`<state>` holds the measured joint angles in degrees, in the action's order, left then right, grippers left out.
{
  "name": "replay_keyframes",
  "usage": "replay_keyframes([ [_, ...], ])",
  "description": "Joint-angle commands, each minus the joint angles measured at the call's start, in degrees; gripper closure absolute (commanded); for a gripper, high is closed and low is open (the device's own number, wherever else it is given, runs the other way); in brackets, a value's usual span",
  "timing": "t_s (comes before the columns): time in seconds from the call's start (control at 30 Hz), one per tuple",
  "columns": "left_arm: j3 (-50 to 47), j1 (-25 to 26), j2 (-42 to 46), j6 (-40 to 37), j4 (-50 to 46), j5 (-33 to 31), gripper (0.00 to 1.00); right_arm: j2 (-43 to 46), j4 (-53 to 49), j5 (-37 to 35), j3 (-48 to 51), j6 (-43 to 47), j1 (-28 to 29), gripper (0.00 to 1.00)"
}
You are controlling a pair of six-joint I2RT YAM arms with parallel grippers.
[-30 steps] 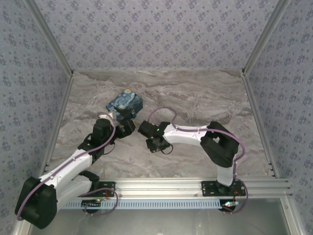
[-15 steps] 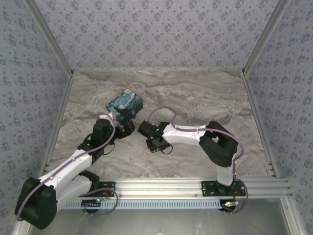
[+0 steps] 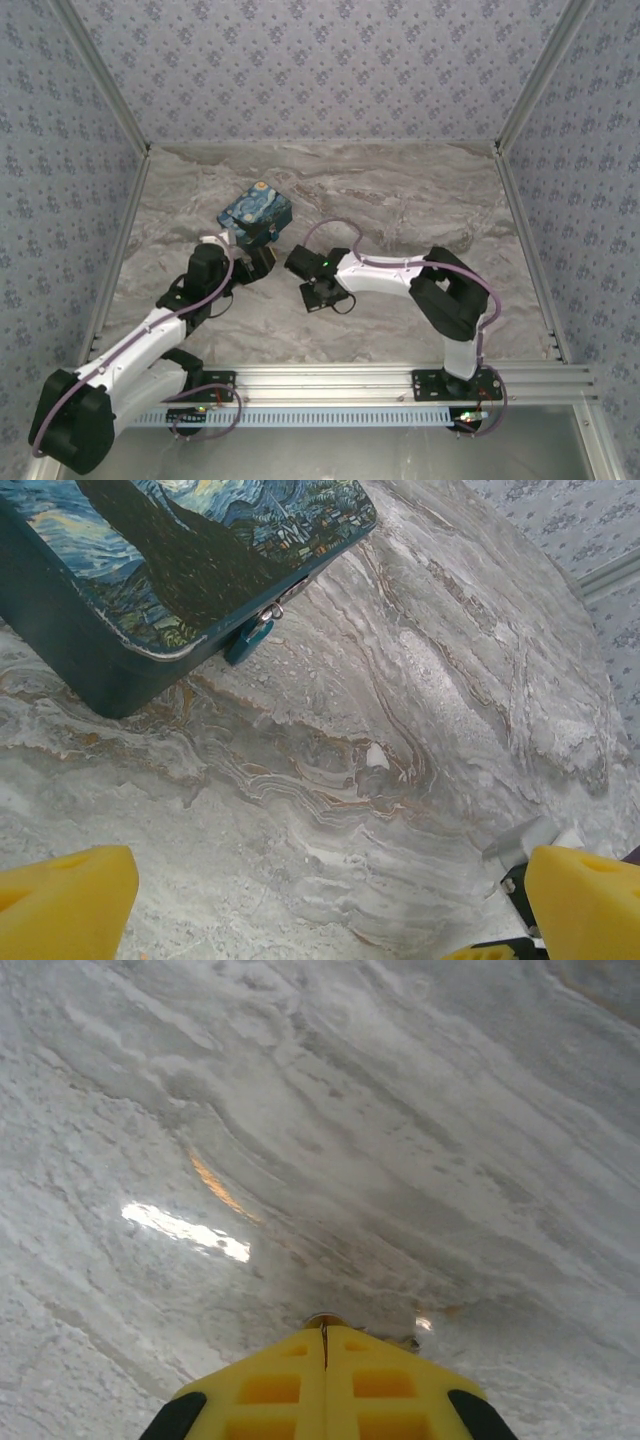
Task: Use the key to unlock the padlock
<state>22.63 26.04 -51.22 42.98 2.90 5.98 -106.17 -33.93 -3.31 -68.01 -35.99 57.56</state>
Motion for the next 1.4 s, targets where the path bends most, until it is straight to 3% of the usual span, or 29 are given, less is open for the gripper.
replay_keyframes([
  [0.0, 3.3, 0.3, 1.7, 0.5, -3.1, 0.2, 0.01, 3.5, -1.4, 0.4, 3.5, 6.1, -1.5, 1.00],
  [0.33, 8.3, -0.4, -0.7, 16.0, -5.3, 11.8, 0.01, 14.8, -2.5, 1.9, 3.5, 29.5, -6.4, 1.00],
  [0.67, 9.6, -0.7, -5.8, 40.2, 2.3, 18.6, 0.20, 22.8, 2.7, 2.1, 3.4, 41.9, -7.7, 1.00],
  [0.9, 9.2, -0.6, -6.6, 54.9, 4.6, 19.5, 0.29, 26.1, 9.2, 4.1, 3.7, 44.1, -7.7, 1.00],
  [1.13, 6.8, 0.8, -6.8, 68.4, 10.1, 18.1, 0.35, 25.8, 16.2, 5.5, 3.1, 40.2, -6.4, 1.00],
  [1.37, 7.3, 3.3, -7.1, 74.4, 10.3, 14.1, 0.38, 24.2, 26.0, 4.3, 3.5, 33.4, -4.2, 1.00],
])
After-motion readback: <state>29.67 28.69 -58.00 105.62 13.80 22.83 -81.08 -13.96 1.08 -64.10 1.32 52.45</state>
